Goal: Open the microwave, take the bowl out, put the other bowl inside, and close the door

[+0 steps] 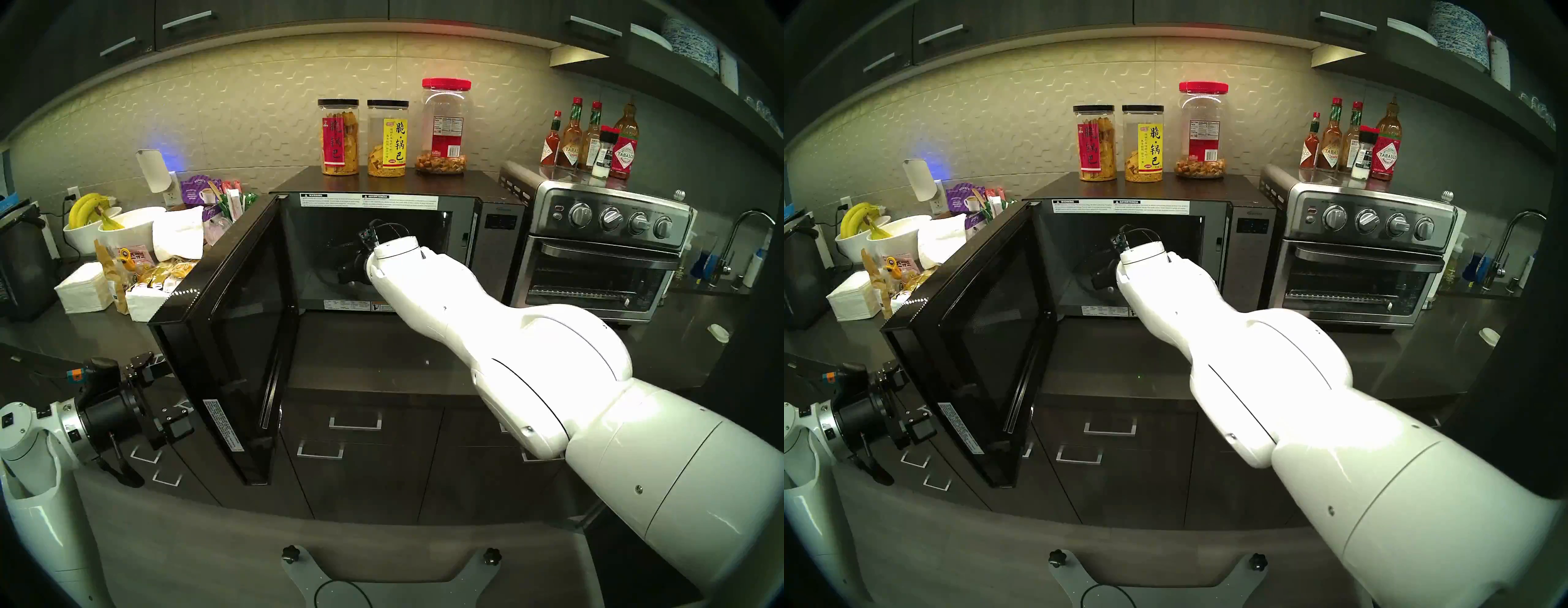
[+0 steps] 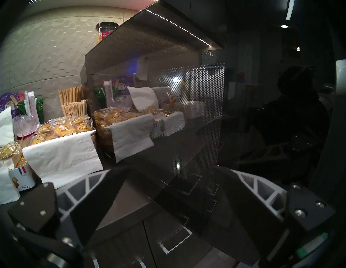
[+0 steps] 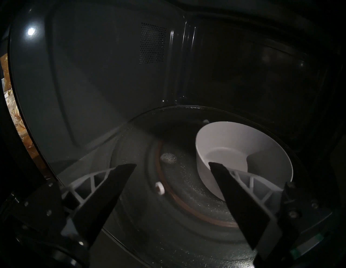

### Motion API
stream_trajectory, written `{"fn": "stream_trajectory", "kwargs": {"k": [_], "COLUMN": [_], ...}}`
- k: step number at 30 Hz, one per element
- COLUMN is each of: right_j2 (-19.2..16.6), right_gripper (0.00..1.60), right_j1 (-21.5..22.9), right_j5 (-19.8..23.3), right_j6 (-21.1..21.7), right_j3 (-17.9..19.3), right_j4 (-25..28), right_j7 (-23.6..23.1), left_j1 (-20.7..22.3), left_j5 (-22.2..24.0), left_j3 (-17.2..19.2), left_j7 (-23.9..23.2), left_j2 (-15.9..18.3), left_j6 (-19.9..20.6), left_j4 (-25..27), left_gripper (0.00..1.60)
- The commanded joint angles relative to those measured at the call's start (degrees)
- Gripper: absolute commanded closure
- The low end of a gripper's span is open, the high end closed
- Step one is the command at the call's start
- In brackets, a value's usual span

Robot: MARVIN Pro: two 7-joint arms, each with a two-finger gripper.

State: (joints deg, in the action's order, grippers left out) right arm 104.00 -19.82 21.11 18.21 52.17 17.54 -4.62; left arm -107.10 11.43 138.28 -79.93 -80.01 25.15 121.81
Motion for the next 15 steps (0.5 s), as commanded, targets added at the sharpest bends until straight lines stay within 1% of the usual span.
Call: {"fn": "stream_trajectory", "kwargs": {"k": [1,2,3,7,8,9,12,15], "right_j2": [1.00,1.04,1.09,1.22,1.24,1.27,1.32,1.29], "right_gripper": [0.61,0.72,0.76,0.72,0.69,0.70,0.67,0.58], "right_j1": [2.27,2.31,2.34,2.43,2.45,2.48,2.52,2.51], "right_j5": [-0.04,-0.07,-0.11,-0.28,-0.31,-0.35,-0.49,-0.63], "right_j6": [-0.90,-0.96,-1.02,-1.18,-1.21,-1.26,-1.45,-1.73], "right_j3": [0.19,0.24,0.30,0.49,0.52,0.55,0.64,0.75], "right_j4": [-0.20,-0.33,-0.45,-0.79,-0.85,-0.95,-1.15,-1.05], "right_j7": [0.13,0.10,0.08,0.07,0.06,0.06,0.03,-0.12], "left_j1": [-0.13,-0.13,-0.13,-0.13,-0.13,-0.13,-0.13,-0.13], "left_j5": [0.30,0.30,0.30,0.30,0.30,0.30,0.30,0.30], "left_j3": [-0.05,-0.05,-0.05,-0.05,-0.05,-0.05,-0.05,-0.05], "left_j7": [-0.53,-0.53,-0.53,-0.53,-0.53,-0.53,-0.53,-0.52], "left_j2": [0.13,0.13,0.13,0.13,0.13,0.13,0.13,0.13], "left_j6": [-0.08,-0.08,-0.08,-0.08,-0.08,-0.08,-0.08,-0.08], "left_j4": [0.85,0.85,0.85,0.85,0.85,0.85,0.85,0.85], "left_gripper": [0.00,0.00,0.00,0.00,0.00,0.00,0.00,0.00]}}
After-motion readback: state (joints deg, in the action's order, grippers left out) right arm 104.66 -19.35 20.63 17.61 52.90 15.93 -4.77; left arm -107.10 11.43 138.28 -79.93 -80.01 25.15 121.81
